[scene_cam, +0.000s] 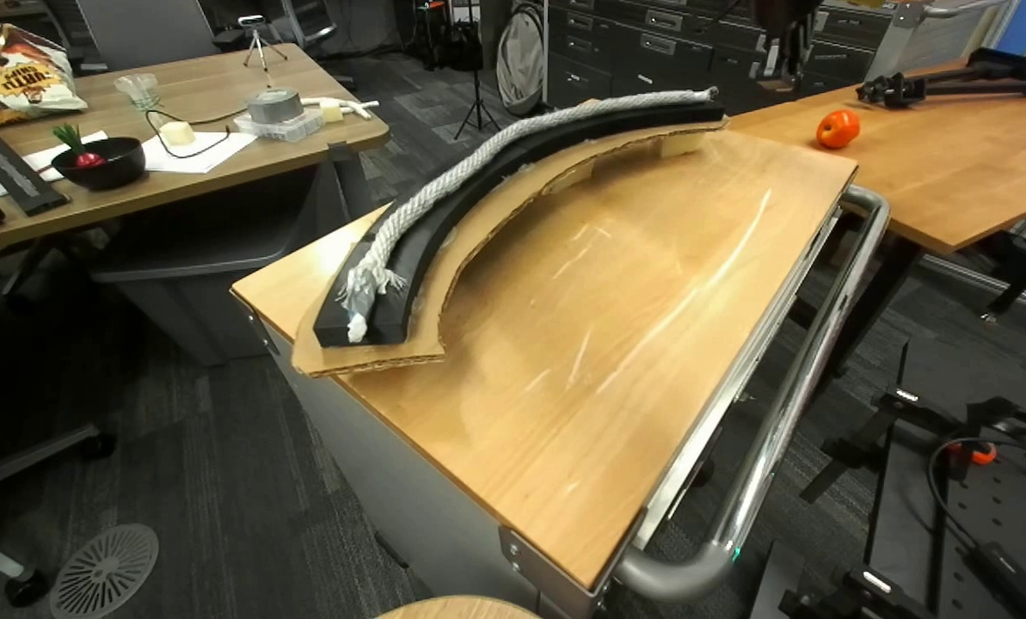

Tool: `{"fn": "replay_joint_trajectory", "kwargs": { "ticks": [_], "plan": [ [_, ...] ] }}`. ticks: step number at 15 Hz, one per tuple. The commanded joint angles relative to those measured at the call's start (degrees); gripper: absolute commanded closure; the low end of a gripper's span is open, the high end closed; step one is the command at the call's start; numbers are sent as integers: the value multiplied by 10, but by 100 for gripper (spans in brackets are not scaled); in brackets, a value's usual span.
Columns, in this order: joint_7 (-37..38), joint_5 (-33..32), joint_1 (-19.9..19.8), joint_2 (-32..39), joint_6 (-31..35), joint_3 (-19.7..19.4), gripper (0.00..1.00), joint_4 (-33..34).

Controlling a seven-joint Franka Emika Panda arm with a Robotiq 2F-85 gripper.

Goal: Put the rope on the table

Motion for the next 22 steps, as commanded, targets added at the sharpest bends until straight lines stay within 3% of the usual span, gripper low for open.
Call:
{"fn": "replay_joint_trajectory", "kwargs": {
  "ticks": [1,3,4,6,7,9,12,14,17,18,20,22],
  "plan": [
    [49,-19,1,-42,28,-1,64,-44],
    [97,-15,11,-23,-18,8,52,-14],
    [52,-4,1,-27,5,3,70,-28],
    [76,-4,4,-25,-2,7,54,-25],
    [81,-4,6,-24,-3,8,27,-25],
    [-6,-33,5,-58,27,9,23,-61],
    [-81,-62,-3,-109,63,1,0,-94],
    [-136,-68,-10,-138,94,-7,0,-98],
    [-265,81,-9,-143,125,-31,0,-56],
    [-194,16,-12,-129,108,-17,0,-67],
    [-245,62,-14,-142,112,-25,0,-59],
    [-251,68,-14,-142,112,-26,0,-59]
  ]
}}
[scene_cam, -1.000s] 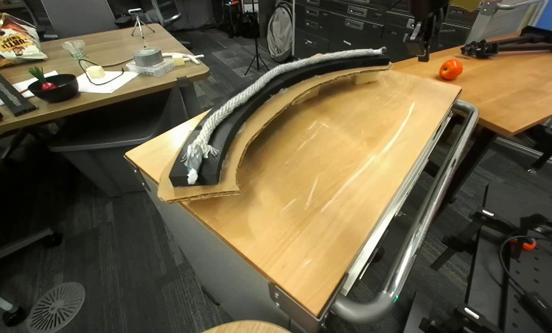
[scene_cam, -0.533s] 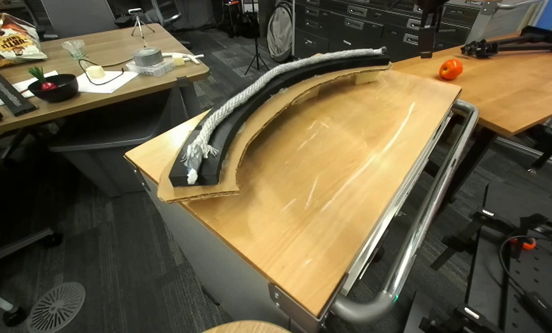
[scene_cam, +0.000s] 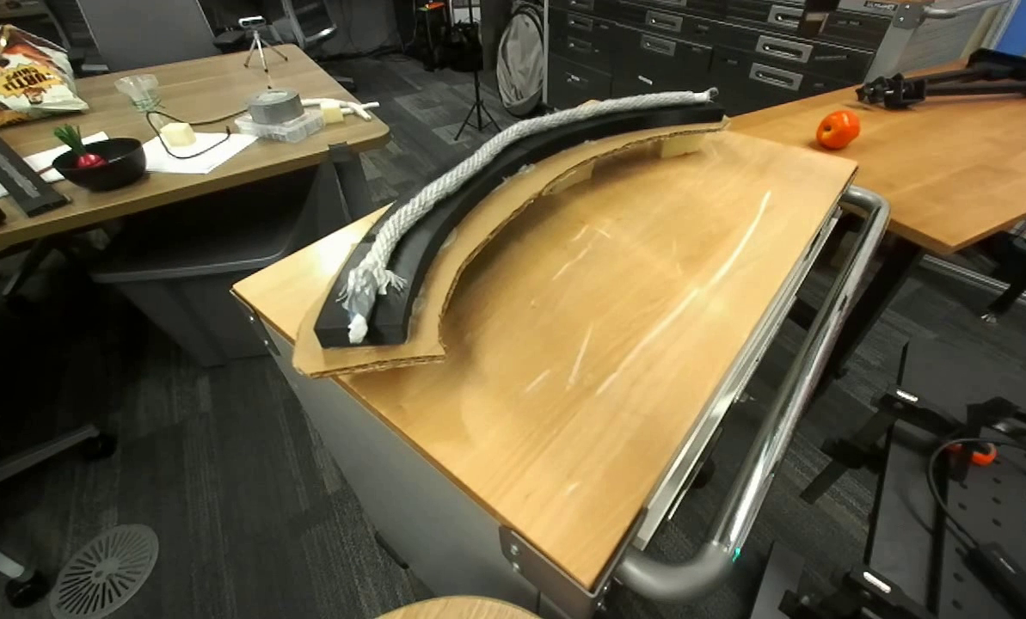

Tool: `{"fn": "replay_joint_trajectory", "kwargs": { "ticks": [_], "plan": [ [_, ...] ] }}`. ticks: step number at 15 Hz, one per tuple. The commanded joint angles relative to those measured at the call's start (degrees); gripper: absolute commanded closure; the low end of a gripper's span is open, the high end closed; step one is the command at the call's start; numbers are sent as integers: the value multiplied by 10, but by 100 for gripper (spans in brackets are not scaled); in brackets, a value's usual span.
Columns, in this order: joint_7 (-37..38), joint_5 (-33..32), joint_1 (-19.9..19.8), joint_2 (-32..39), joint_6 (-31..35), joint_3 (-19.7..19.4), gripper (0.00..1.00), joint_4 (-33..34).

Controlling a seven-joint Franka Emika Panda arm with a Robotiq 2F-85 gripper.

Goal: Put the rope on the table

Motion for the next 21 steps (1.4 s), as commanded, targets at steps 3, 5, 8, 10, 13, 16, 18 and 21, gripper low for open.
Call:
{"fn": "replay_joint_trajectory", "kwargs": {
  "ticks": [3,5,8,10,13,16,18,21],
  "plan": [
    [-136,77,14,3,34,-3,0,-4],
    [-223,135,20,16,46,-7,0,9],
    [-350,230,28,35,64,-8,0,28],
    [-417,301,24,63,56,-12,0,61],
    [-378,275,10,51,53,4,0,43],
    [-349,257,7,71,76,5,0,55],
    [-341,255,6,94,70,5,0,73],
    [-352,262,0,128,45,4,0,102]
  ]
}}
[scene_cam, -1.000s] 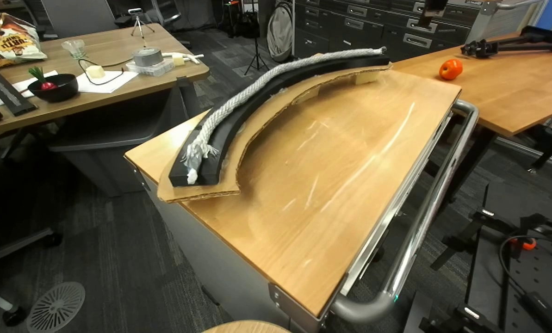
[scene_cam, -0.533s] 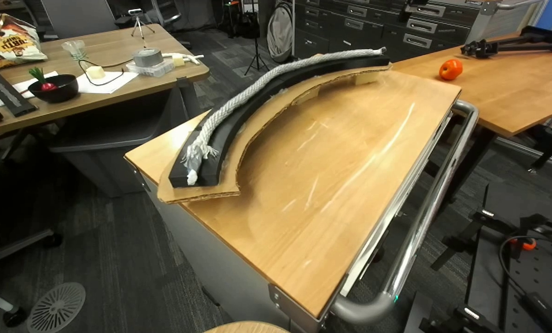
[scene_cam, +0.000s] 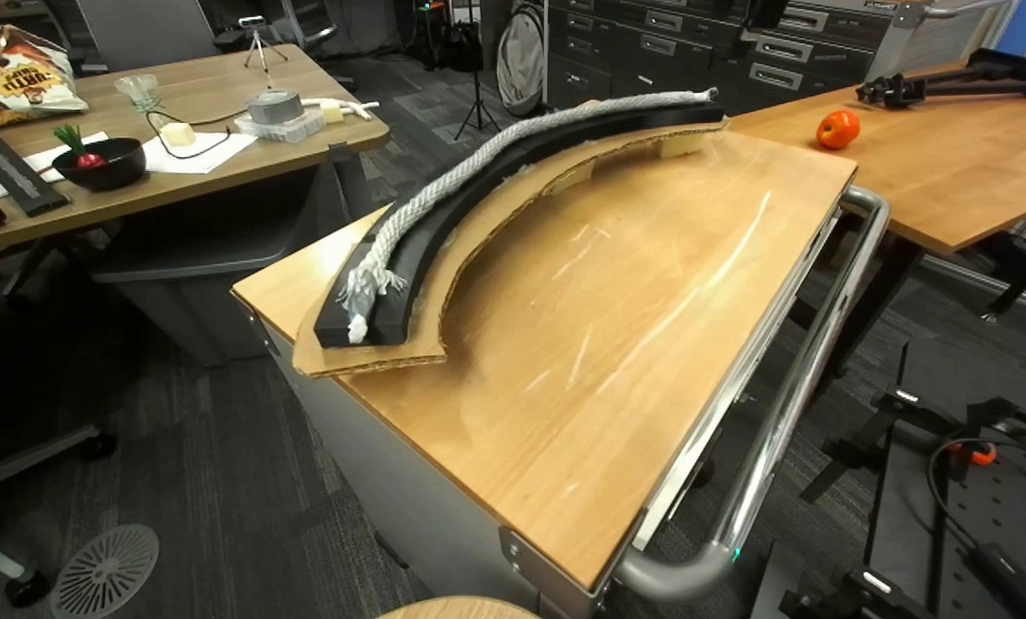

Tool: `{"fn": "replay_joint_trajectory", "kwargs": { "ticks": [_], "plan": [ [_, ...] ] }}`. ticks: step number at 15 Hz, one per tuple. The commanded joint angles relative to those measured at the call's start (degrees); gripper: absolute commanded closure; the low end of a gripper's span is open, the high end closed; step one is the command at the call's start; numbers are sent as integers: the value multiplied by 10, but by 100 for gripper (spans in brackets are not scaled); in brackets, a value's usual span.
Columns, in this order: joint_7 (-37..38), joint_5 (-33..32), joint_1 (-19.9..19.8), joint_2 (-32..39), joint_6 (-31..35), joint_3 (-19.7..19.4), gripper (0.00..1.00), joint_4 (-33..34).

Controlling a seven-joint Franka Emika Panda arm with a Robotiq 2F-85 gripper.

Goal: Put the rope on the table

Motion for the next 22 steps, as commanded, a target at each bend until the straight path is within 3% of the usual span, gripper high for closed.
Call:
{"fn": "replay_joint_trajectory", "kwargs": {
  "ticks": [1,6,9,10,11,12,14,16,22],
  "plan": [
    [-13,5,-14,48,-20,7,0,49],
    [-9,-1,-28,114,-57,14,8,120],
    [-21,12,-38,145,-96,24,6,162],
    [-26,16,-42,154,-111,28,13,176],
    [-32,20,-46,163,-125,32,6,189],
    [-34,22,-50,173,-138,36,7,202],
    [-39,27,-58,190,-164,43,24,228],
    [-42,31,-64,207,-188,48,31,254],
    [-44,32,-81,252,-243,62,37,318]
  ]
}}
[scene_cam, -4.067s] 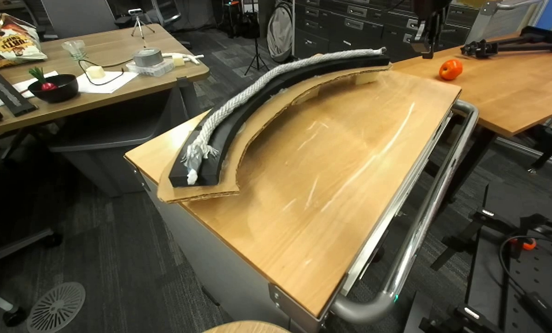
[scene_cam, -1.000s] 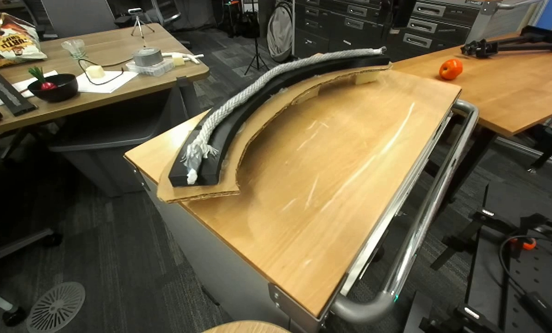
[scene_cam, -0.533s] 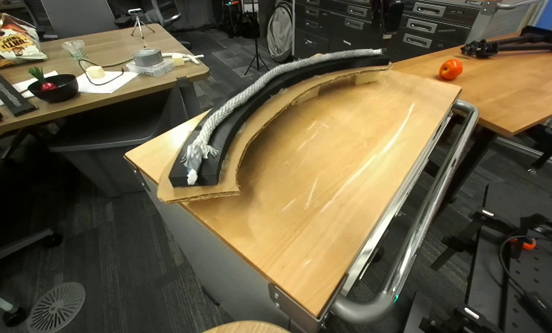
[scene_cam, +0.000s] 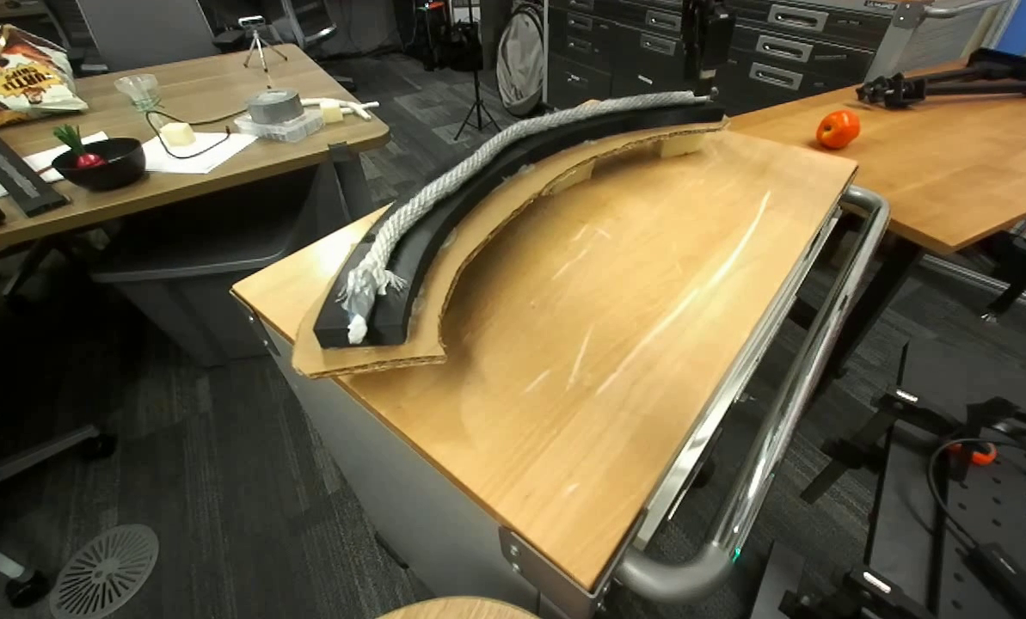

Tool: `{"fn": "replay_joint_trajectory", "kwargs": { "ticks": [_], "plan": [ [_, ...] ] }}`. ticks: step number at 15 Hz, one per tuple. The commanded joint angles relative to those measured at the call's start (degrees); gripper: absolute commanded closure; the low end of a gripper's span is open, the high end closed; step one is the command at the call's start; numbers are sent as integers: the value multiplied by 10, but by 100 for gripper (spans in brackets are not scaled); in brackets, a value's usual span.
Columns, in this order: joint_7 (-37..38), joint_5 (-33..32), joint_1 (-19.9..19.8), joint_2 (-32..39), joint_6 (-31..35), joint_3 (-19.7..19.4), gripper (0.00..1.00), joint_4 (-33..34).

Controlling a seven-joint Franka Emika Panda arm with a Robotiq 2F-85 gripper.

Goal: Put the rope on the table

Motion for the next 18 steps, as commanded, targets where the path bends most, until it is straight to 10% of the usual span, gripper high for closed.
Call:
{"fn": "replay_joint_trajectory", "kwargs": {
  "ticks": [1,4,11,18],
  "plan": [
    [-18,18,-19,35,-47,15,35,63],
    [-18,19,-25,51,-65,20,42,83],
    [-18,18,-32,70,-94,26,99,112],
    [-17,-11,-18,-27,-78,21,95,0]
  ]
}}
